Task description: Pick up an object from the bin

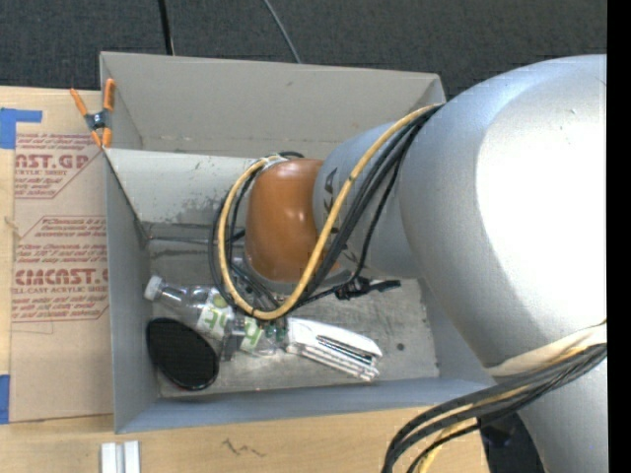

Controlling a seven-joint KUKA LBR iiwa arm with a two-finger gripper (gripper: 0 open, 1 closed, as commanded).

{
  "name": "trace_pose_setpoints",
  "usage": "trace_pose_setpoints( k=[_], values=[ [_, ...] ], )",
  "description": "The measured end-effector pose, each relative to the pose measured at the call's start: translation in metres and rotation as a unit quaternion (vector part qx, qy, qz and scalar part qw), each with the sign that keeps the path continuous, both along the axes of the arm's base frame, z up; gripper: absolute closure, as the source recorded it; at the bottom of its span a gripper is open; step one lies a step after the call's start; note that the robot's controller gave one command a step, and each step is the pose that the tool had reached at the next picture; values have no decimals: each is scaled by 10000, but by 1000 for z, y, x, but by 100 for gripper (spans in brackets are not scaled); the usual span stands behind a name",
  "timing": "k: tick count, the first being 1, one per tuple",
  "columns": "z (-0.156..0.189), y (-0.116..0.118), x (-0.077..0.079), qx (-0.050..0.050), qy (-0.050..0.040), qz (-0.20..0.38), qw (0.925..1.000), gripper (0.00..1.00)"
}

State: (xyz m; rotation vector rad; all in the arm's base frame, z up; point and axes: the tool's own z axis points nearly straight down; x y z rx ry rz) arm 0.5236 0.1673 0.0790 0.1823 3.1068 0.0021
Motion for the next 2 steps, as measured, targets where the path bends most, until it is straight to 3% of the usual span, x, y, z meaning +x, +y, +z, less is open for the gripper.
trace_pose_setpoints(
  k=[2],
  values=[
    [0, 0, 0, 2, 0, 1, 10000, 100]
  ],
)
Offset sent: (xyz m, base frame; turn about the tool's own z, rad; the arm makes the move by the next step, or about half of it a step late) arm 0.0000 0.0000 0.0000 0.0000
